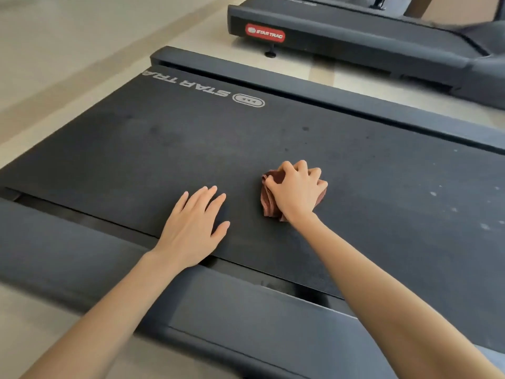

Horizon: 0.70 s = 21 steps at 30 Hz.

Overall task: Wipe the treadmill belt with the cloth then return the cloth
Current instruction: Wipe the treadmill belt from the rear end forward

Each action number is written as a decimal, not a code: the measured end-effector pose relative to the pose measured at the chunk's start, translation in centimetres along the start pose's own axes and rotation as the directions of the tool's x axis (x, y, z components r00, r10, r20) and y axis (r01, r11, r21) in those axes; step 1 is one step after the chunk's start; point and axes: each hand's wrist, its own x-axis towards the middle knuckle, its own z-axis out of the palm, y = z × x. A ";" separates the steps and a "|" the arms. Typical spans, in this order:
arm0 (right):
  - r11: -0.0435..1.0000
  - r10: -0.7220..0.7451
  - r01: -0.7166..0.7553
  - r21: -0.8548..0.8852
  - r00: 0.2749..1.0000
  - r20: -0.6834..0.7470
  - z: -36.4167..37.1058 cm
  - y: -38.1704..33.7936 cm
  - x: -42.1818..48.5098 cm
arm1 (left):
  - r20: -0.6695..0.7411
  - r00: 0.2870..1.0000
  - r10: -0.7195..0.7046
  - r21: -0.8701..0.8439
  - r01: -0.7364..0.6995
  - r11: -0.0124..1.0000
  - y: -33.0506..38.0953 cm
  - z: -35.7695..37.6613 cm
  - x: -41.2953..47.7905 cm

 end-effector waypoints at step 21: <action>0.743 -0.664 0.650 0.157 0.745 0.058 8.9 -25.9 6.1 | 0.081 0.938 -0.338 0.054 0.334 0.941 -16.9 -3.2 -3.3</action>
